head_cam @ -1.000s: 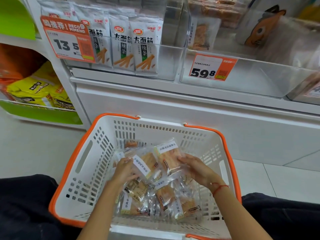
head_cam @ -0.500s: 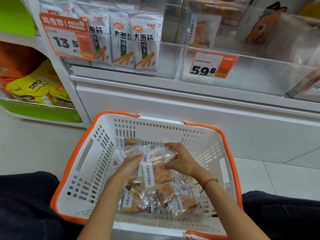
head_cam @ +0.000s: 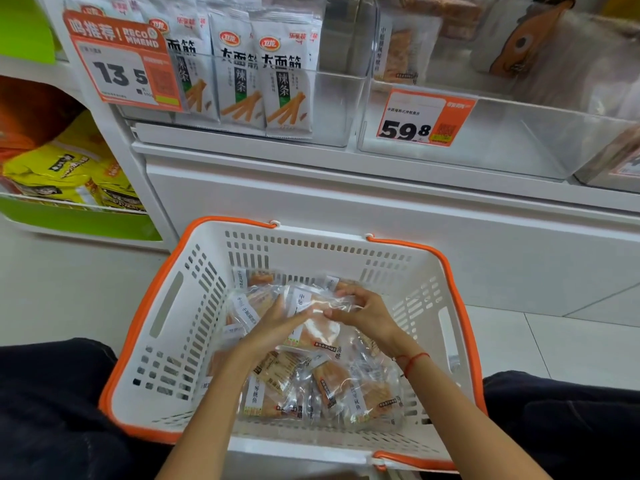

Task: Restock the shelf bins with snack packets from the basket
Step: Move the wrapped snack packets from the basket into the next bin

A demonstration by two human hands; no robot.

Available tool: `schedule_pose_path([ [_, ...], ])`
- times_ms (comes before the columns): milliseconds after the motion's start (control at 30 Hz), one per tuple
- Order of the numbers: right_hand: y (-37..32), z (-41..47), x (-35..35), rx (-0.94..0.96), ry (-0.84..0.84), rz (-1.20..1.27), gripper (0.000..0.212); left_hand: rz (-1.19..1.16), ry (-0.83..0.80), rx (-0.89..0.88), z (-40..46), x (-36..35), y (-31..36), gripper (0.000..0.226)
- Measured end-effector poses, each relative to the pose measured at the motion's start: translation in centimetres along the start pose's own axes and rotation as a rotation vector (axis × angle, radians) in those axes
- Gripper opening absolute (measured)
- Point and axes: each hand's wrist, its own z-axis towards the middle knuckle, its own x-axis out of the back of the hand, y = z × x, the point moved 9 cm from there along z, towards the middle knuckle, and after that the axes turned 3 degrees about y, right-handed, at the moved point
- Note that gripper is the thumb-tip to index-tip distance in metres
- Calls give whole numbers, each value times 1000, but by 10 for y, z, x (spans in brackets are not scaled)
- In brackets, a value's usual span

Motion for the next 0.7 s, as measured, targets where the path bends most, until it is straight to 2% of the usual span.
schedule_pose_path([
  [67, -1, 2, -6, 18, -34, -120, 36, 64, 27, -6, 2, 4, -5, 80],
  [133, 2, 3, -13, 30, -62, -170, 48, 79, 95, 6, 1, 11, -10, 64],
  [200, 7, 5, -6, 1, 20, -136, 50, 23, 232, -10, 4, 26, -14, 50],
  [233, 10, 4, 3, -5, 93, -193, 40, -31, 328, 9, 5, 37, -20, 51],
  [267, 18, 5, 12, -10, 133, -384, 24, -107, 406, 50, 9, 49, -31, 60],
  [300, 31, 6, 14, -47, 92, -602, 16, -201, 462, 79, 12, 60, -42, 70],
  [333, 49, 3, 11, -116, -12, -791, 23, -311, 493, 84, 19, 68, -53, 76],
  [400, 88, -13, -6, -230, -274, -1106, 22, -488, 519, 91, 40, 80, -83, 71],
  [433, 107, -17, -14, -226, -346, -1231, 35, -537, 510, 96, 42, 82, -85, 68],
  [467, 112, -23, -17, -230, -351, -1343, 44, -595, 536, 101, 37, 83, -80, 67],
  [500, 113, -22, -19, -182, -288, -1392, 44, -640, 547, 101, 30, 81, -72, 66],
  [567, 109, -23, -24, -114, -214, -1283, 32, -698, 558, 80, 21, 76, -54, 63],
  [633, 108, -24, -22, -168, -210, -1055, 9, -739, 537, 70, 20, 67, -46, 54],
  [700, 107, -18, -9, -240, -153, -920, 27, -809, 488, 29, 19, 60, -35, 38],
])
